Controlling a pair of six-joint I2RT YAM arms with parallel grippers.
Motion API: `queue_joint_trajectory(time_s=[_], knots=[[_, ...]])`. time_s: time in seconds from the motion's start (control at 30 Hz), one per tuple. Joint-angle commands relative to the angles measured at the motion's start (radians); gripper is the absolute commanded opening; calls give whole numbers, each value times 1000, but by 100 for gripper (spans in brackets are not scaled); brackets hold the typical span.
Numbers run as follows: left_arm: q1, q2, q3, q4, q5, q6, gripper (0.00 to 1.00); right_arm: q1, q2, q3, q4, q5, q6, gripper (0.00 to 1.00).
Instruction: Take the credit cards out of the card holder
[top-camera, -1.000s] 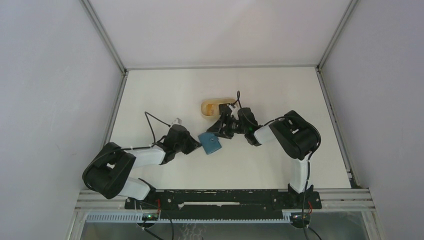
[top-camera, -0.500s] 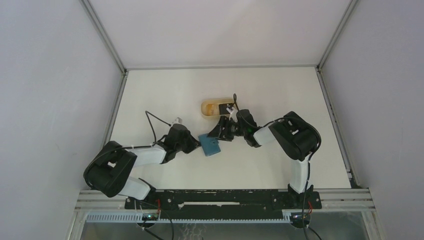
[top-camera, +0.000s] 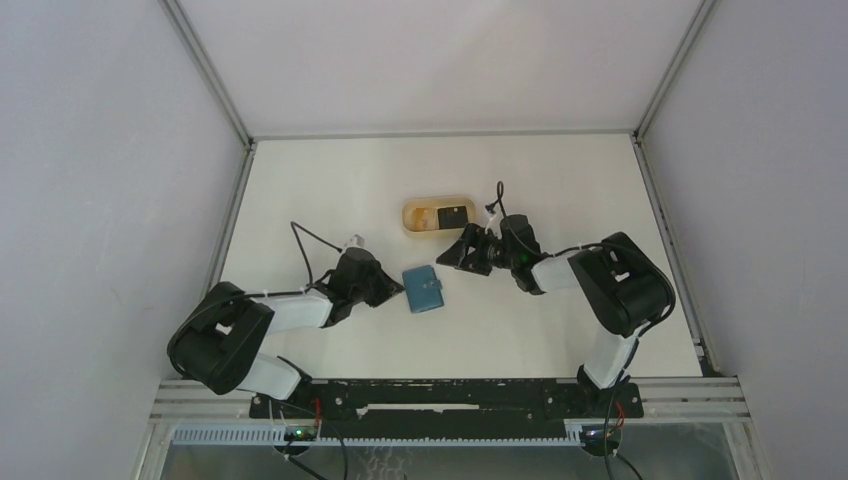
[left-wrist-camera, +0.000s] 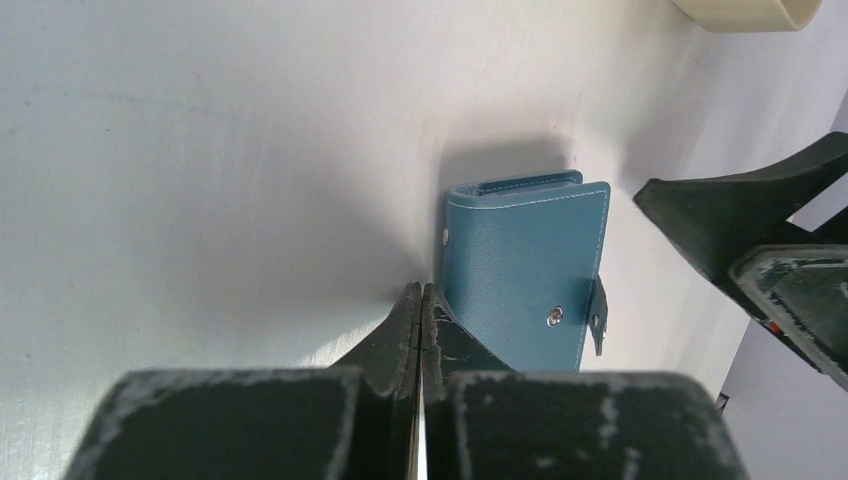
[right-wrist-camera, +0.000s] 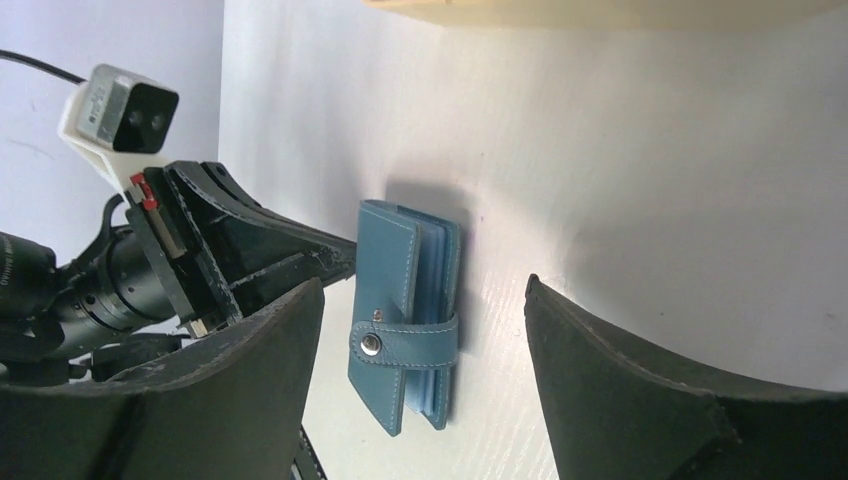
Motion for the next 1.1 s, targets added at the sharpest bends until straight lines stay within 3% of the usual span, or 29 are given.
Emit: queue_joint_trajectory(time_s=[0.0,0.37,1.07], knots=[[-5,20,3,-79,-47,24,0,-1,-58,-4,-50,5,-38,82],[-5,-2,-3,-85,-38,22,0,86,3,-108,90,-13,66,72],[-16,3,38,-85,-28,22,0,83,120,-77,222,-50,97,56]])
